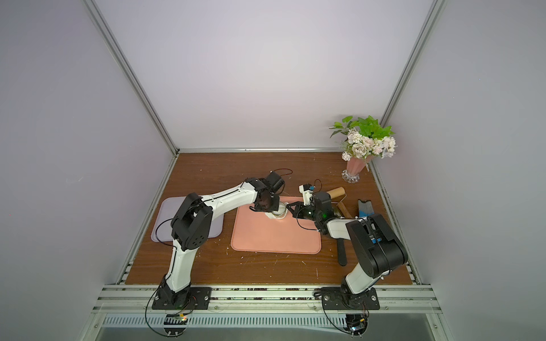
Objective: Roll out the dumpling wrappers from the dough
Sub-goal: Remove the dumpling wrapper from the work surface.
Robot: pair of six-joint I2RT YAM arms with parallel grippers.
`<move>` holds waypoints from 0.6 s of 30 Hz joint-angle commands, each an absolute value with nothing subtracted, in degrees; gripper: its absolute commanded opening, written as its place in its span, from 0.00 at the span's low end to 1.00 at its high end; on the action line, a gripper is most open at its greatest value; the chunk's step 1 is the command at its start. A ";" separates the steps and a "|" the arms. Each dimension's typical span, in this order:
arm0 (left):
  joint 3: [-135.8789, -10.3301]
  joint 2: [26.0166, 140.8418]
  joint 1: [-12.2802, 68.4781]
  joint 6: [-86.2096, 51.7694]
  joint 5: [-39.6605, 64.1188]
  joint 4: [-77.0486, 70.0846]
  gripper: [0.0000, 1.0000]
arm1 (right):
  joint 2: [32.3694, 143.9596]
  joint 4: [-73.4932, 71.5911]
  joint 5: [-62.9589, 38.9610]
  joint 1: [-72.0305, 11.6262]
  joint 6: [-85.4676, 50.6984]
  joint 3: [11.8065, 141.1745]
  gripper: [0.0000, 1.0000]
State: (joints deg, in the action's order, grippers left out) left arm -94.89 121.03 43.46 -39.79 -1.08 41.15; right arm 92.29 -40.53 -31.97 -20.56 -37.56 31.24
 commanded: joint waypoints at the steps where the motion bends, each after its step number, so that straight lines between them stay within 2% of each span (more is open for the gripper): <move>1: -95.71 122.65 44.10 -38.85 -2.02 43.42 0.00 | 90.18 -45.82 -33.64 -20.59 -38.73 30.26 0.00; 18: -95.85 122.93 44.21 -38.95 -2.03 43.66 0.00 | 89.93 -51.50 -37.51 -21.16 -40.25 29.63 0.00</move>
